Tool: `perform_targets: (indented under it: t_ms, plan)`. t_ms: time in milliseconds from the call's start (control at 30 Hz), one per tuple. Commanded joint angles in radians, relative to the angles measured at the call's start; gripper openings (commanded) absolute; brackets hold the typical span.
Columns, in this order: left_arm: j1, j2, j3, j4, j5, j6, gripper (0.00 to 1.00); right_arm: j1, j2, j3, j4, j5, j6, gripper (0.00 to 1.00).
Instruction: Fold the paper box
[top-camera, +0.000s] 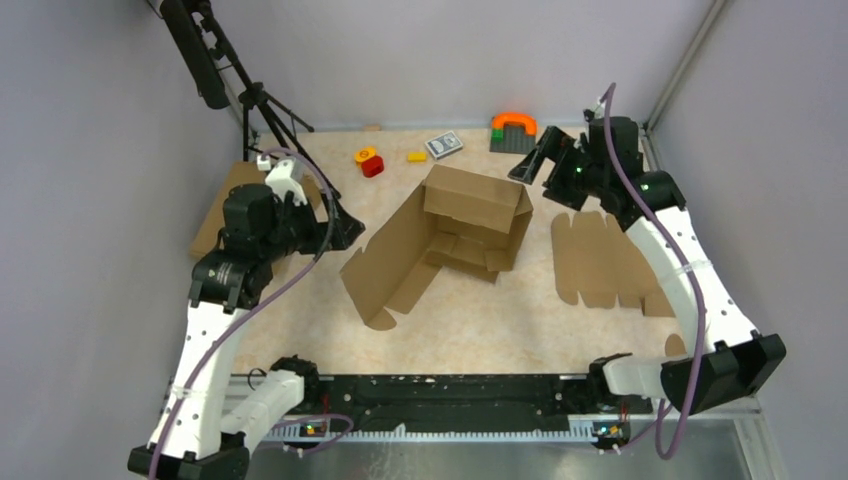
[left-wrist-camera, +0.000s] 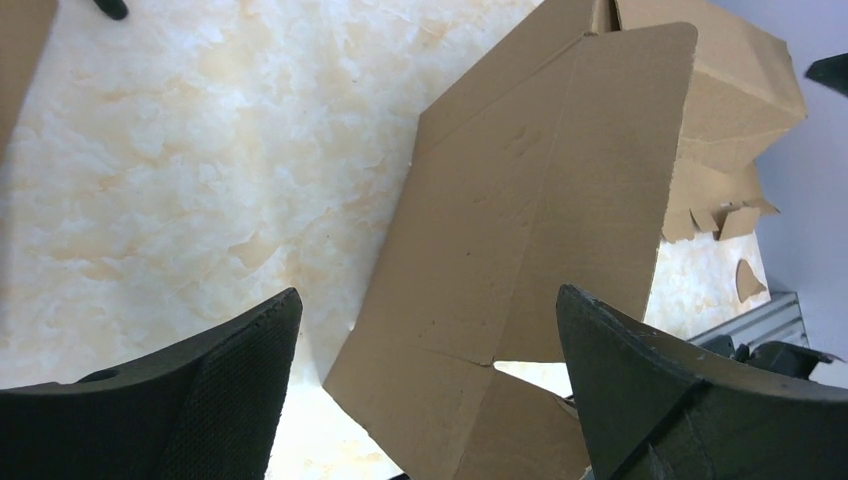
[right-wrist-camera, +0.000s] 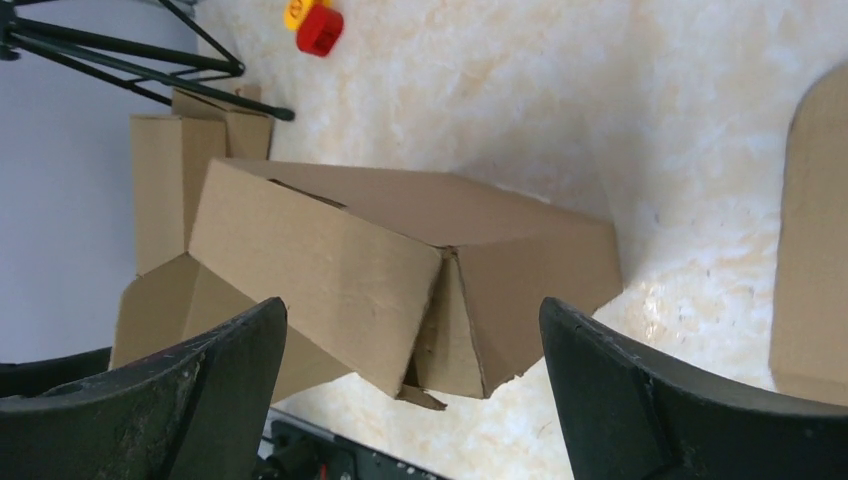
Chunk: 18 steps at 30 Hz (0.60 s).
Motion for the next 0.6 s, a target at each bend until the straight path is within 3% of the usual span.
perform_targets:
  t_ms: [0,133,267,567]
  plan:
    - [0.000,0.005,-0.030,0.076,0.069,0.017,0.97,-0.003,0.016,0.010,-0.105,-0.047,0.075,0.95]
    - [0.000,0.014,-0.028,0.086,0.084,0.023,0.99,-0.003,0.021,0.022,-0.142,0.012,0.066,0.95]
    - [0.000,0.026,-0.029,0.093,0.103,0.027,0.99,0.010,0.020,-0.017,-0.098,-0.069,0.099,0.96]
    - [-0.002,0.042,-0.061,0.145,0.190,0.011,0.98,0.073,0.037,-0.040,-0.054,-0.029,0.170,0.97]
